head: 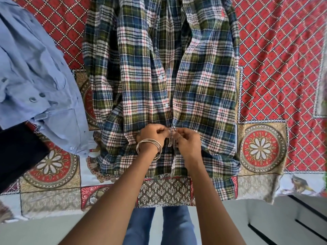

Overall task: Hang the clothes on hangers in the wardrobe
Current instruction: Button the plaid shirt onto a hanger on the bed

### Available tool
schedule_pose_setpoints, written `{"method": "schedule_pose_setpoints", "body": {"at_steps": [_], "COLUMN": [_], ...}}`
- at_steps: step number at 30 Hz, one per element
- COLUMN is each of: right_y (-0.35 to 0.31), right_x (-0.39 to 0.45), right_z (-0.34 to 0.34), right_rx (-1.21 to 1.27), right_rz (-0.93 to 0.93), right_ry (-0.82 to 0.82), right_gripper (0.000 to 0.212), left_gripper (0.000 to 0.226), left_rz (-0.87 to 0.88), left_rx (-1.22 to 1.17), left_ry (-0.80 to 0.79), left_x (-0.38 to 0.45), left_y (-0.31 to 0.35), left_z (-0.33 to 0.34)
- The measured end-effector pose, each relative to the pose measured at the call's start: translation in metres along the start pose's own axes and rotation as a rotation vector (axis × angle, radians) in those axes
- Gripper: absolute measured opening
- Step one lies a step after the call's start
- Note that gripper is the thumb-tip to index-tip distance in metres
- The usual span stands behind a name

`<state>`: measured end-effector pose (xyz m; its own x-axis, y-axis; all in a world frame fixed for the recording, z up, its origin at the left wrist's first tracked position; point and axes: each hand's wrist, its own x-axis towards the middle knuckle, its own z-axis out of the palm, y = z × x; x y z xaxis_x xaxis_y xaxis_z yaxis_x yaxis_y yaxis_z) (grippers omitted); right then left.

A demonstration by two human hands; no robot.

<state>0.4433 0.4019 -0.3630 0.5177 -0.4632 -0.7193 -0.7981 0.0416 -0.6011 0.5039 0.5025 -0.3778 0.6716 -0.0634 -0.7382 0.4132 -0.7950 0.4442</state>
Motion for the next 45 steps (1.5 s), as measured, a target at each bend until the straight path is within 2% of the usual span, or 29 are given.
{"method": "schedule_pose_setpoints", "body": {"at_steps": [3,6,12,17,19,22,25,30,35,39,42,45], "right_y": [0.001,0.001,0.010,0.008,0.005,0.003,-0.002,-0.010,-0.012,-0.014,-0.019,-0.025], "right_x": [0.002,0.001,-0.003,-0.002,0.000,0.005,0.014,0.023,0.020,0.016,0.016,0.020], "right_z": [-0.002,-0.003,-0.010,-0.019,-0.022,-0.027,-0.037,-0.031,-0.028,-0.026,-0.023,-0.028], "right_rx": [-0.179,-0.231,-0.187,-0.148,-0.128,-0.071,0.038,-0.101,-0.171,-0.183,-0.230,-0.206], "right_rz": [-0.111,-0.138,-0.190,-0.192,-0.211,-0.185,-0.097,-0.158,-0.200,-0.208,-0.205,-0.181], "right_ry": [0.008,0.043,0.000,-0.014,-0.041,-0.193,-0.317,-0.302,-0.258,-0.242,-0.233,-0.359], "right_gripper": [0.009,0.018,0.019,0.018,0.017,0.017,0.013,0.007,0.003,0.006,0.010,0.014], "left_gripper": [0.017,0.016,0.004,0.006,0.014,0.007,0.026,0.039,0.028,0.023,0.016,0.015], "left_rz": [-0.023,-0.037,-0.084,-0.125,-0.143,-0.162,-0.156,-0.203,-0.217,-0.195,-0.127,-0.090], "left_rx": [-0.084,-0.194,-0.222,-0.177,-0.162,-0.168,-0.193,-0.275,-0.322,-0.273,-0.135,-0.076], "left_ry": [-0.034,-0.031,-0.019,-0.022,-0.005,0.012,0.017,0.005,-0.014,0.024,0.122,0.175], "left_x": [-0.001,-0.005,-0.015,-0.021,-0.014,-0.016,-0.021,-0.025,-0.018,-0.017,-0.020,-0.022], "left_y": [-0.001,0.005,0.008,0.018,0.011,0.011,0.016,0.022,0.024,0.025,0.023,0.020], "left_z": [0.000,-0.006,-0.003,-0.004,0.003,-0.001,-0.003,-0.010,-0.010,-0.005,0.003,0.007]}}
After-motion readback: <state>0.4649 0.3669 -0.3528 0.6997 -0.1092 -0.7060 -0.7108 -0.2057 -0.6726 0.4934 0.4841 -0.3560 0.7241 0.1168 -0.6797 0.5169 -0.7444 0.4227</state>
